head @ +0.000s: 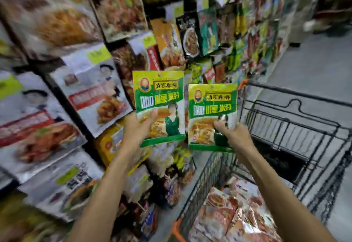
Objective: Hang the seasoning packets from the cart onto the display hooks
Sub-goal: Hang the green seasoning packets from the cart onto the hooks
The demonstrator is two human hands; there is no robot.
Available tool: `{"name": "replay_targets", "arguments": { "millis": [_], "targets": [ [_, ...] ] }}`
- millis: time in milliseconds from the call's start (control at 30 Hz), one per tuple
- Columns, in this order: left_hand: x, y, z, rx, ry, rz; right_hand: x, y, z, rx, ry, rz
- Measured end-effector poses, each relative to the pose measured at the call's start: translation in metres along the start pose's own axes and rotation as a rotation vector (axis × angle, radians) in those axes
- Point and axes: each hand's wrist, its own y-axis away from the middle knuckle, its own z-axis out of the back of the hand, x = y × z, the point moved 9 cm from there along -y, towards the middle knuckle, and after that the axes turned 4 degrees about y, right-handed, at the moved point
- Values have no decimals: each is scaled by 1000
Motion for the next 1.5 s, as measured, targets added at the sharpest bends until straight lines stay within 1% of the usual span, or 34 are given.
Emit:
{"name": "replay_targets", "arguments": {
  "millis": [100, 200, 267, 400, 467, 567, 700, 800, 900, 1100, 1267, 1367, 1500],
  "targets": [
    [-62, 4, 71, -109, -18, -85, 75, -6, -50, 126, -4, 130],
    [-118, 18, 137, -228, -46, -150, 139, 1, -102, 231, -49, 222],
    [-149, 30, 183, -328, -68, -199, 181, 16, -139, 329, -108, 284],
    [-199, 66, 267, -507, -140, -235, 247, 47, -212, 473, -154, 405],
    [-221, 86, 305, -556, -158, -284, 269, 66, -251, 587, -196, 431],
    [-247, 118, 356, -646, -206, -323, 302, 102, -300, 672, -214, 480],
    [-272, 154, 414, -757, -261, -343, 325, 140, -359, 784, -278, 528],
    [-279, 173, 451, -835, -241, -317, 336, 163, -397, 866, -299, 527],
    [-285, 183, 479, -876, -221, -321, 343, 180, -426, 934, -302, 503],
    [-284, 182, 501, -921, -219, -317, 349, 179, -455, 921, -296, 451],
    [-282, 169, 498, -855, -160, -312, 356, 161, -465, 887, -270, 444],
    [-280, 163, 496, -857, -143, -287, 358, 156, -467, 867, -255, 421],
    [-279, 157, 493, -860, -144, -289, 354, 156, -474, 901, -244, 378]
  ]
}}
